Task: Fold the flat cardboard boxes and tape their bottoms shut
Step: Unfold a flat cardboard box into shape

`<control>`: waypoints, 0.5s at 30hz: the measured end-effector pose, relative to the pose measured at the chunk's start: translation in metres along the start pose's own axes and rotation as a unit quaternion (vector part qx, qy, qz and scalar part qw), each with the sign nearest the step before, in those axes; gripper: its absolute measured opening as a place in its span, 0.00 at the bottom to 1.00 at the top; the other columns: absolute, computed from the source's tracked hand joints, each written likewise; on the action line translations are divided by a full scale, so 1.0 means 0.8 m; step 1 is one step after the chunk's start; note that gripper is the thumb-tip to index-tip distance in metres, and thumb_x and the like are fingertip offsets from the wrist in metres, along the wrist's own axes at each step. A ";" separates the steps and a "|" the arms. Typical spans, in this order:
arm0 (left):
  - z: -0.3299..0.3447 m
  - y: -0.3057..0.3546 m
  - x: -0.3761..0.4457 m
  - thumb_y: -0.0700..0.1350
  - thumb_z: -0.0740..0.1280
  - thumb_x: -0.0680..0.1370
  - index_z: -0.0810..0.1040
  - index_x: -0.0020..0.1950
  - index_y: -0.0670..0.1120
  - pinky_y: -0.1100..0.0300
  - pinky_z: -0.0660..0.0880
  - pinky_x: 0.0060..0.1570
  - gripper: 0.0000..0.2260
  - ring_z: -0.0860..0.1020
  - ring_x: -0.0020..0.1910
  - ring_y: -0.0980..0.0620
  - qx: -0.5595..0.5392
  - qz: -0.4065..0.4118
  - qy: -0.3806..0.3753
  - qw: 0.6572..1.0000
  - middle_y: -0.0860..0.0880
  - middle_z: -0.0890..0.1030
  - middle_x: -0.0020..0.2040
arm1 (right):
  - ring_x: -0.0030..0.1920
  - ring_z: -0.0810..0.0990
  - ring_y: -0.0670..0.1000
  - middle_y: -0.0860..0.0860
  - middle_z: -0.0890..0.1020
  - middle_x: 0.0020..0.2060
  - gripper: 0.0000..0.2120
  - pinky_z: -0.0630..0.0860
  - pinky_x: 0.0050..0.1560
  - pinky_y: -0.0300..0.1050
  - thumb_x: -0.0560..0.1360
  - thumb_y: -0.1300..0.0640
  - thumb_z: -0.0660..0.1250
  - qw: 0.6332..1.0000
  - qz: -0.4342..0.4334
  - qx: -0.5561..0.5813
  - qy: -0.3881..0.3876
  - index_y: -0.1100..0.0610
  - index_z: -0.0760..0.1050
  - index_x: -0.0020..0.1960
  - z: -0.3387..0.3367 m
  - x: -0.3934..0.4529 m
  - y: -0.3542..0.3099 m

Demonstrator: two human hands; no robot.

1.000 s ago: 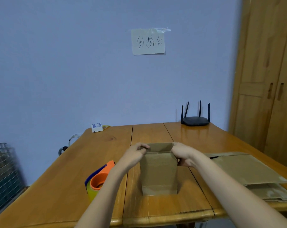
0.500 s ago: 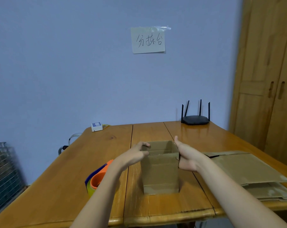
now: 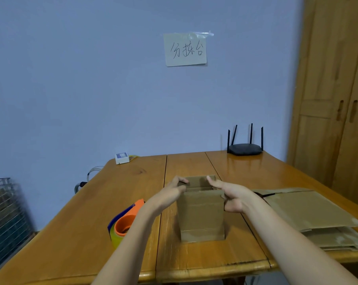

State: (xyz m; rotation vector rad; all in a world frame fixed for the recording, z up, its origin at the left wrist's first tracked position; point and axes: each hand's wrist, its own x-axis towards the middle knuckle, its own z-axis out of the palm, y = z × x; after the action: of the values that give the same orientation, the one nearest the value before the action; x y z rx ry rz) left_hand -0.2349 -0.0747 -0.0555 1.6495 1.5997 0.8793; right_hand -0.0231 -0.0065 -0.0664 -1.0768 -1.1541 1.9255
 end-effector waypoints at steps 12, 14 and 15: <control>0.017 -0.013 0.011 0.46 0.53 0.84 0.71 0.58 0.53 0.58 0.70 0.50 0.09 0.72 0.58 0.52 -0.110 -0.001 0.043 0.993 0.52 0.70 0.64 | 0.52 0.84 0.60 0.63 0.84 0.53 0.18 0.81 0.50 0.57 0.74 0.64 0.73 0.999 -0.026 0.019 0.007 0.55 0.77 0.63 0.005 0.009 0.017; 0.017 -0.011 0.012 0.46 0.53 0.84 0.71 0.56 0.54 0.59 0.69 0.47 0.09 0.72 0.55 0.55 -0.113 -0.007 0.048 0.992 0.51 0.70 0.64 | 0.50 0.85 0.60 0.62 0.85 0.52 0.20 0.81 0.51 0.57 0.74 0.64 0.73 1.000 -0.026 0.005 0.016 0.56 0.77 0.65 0.004 0.016 0.018; 0.016 -0.011 0.010 0.47 0.52 0.84 0.71 0.57 0.54 0.59 0.69 0.47 0.09 0.72 0.56 0.55 -0.111 -0.008 0.044 0.993 0.52 0.70 0.64 | 0.50 0.84 0.60 0.63 0.85 0.52 0.20 0.81 0.52 0.57 0.74 0.64 0.73 0.999 -0.026 0.002 0.023 0.57 0.77 0.65 0.004 0.018 0.018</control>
State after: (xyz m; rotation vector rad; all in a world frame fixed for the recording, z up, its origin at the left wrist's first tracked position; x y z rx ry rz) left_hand -0.2286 -0.0665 -0.0697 1.4574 1.5110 1.0936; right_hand -0.0345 -0.0015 -0.0834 -1.0727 -1.1419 1.8537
